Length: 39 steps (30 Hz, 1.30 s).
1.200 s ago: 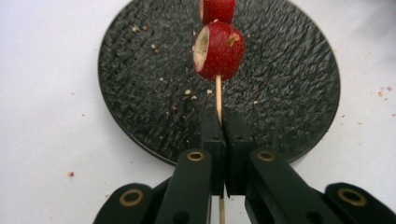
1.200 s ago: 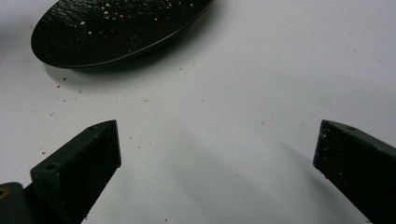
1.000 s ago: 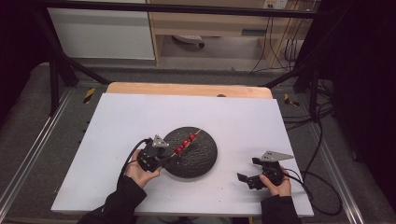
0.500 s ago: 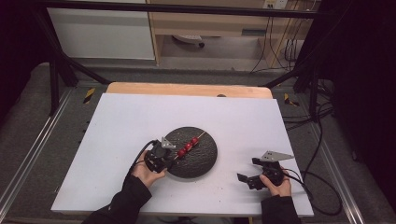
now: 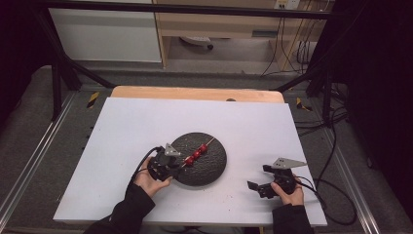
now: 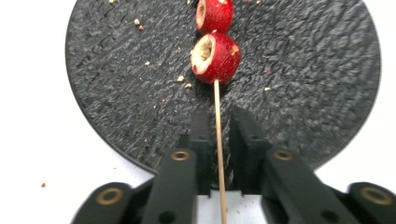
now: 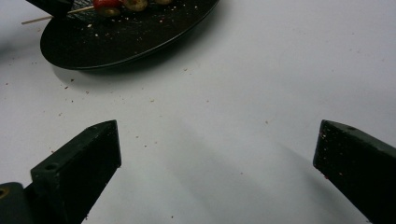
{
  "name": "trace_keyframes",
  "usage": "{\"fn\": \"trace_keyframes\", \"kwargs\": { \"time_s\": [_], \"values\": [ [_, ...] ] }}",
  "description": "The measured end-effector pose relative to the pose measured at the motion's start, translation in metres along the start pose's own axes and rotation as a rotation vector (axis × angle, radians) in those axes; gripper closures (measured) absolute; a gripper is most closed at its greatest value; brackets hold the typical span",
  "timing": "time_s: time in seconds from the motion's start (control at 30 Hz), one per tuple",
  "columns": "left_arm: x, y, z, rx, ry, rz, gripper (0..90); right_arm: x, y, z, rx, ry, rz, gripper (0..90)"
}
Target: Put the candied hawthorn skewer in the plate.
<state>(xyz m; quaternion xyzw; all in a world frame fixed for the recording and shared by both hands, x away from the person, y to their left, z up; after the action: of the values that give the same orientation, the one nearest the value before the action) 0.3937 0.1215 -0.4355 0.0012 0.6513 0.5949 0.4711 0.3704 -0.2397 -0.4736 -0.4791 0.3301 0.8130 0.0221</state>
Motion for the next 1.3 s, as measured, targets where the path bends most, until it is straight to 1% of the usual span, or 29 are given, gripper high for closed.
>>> {"fn": "trace_keyframes", "kwargs": {
  "time_s": [0.17,0.23,0.3,0.37,0.4,0.47,0.53,0.6,0.67,0.8,0.87,0.97,1.07,1.13,1.17,1.3],
  "values": [
    [0.006,0.015,0.009,0.021,-0.014,-0.060,58.1,0.000,0.000,0.000,-0.001,-0.001,-0.002,1.5],
    [0.010,0.021,0.014,0.033,-0.019,-0.068,51.8,0.000,0.000,0.000,0.000,-0.003,-0.001,1.5],
    [0.015,0.025,0.019,0.032,-0.021,-0.064,43.9,0.000,0.000,0.000,0.000,-0.004,-0.001,1.5],
    [0.022,0.028,0.025,0.034,-0.011,-0.062,38.0,0.000,0.000,0.000,0.001,-0.006,-0.002,1.5],
    [0.026,0.029,0.029,0.029,0.002,-0.060,35.1,0.000,0.000,0.000,0.001,-0.004,-0.002,1.5],
    [0.034,0.032,0.037,0.023,0.010,-0.065,30.0,0.000,0.000,0.000,0.002,-0.004,-0.002,1.5],
    [0.043,0.034,0.044,0.029,0.029,-0.076,24.4,0.000,-0.001,0.000,0.002,-0.006,-0.002,1.4],
    [0.051,0.035,0.050,0.023,0.038,-0.078,19.5,0.000,-0.001,0.000,0.004,-0.004,0.002,1.4],
    [0.060,0.036,0.056,0.023,0.058,-0.081,15.8,0.001,-0.001,0.000,0.006,-0.001,0.004,1.3],
    [0.076,0.036,0.066,0.020,0.092,-0.109,12.9,0.001,-0.001,0.000,0.005,-0.003,0.009,1.3],
    [0.083,0.037,0.069,0.023,0.114,-0.130,12.5,0.001,-0.001,0.000,0.007,-0.004,0.008,1.2],
    [0.095,0.039,0.074,0.028,0.136,-0.164,12.0,0.001,-0.001,0.000,0.008,-0.002,0.009,1.1],
    [0.105,0.038,0.078,0.021,0.141,-0.188,11.9,0.001,-0.001,0.000,0.008,-0.008,0.011,1.1],
    [0.112,0.038,0.080,0.023,0.153,-0.194,11.9,0.002,-0.002,0.000,0.009,-0.005,0.017,1.1],
    [0.115,0.038,0.081,0.022,0.152,-0.197,11.9,0.002,-0.002,0.000,0.010,-0.006,0.018,1.1],
    [0.124,0.038,0.085,0.026,0.168,-0.208,11.9,0.003,-0.003,0.000,0.011,-0.012,0.021,1.1]
  ]
}}
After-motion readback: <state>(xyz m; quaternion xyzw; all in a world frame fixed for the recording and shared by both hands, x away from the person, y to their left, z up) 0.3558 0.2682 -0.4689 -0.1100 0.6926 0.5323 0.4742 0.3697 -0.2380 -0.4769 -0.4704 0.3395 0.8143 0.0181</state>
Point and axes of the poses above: each handheld gripper's, and its own axes: y roughly backward along the jaws, x roughly out of its underside, z roughly to its left, the point moved 3 cm from there along -y, roughly forward along the jaws, and after that the axes turned 12 degrees about -x, right-handed, at the moved point
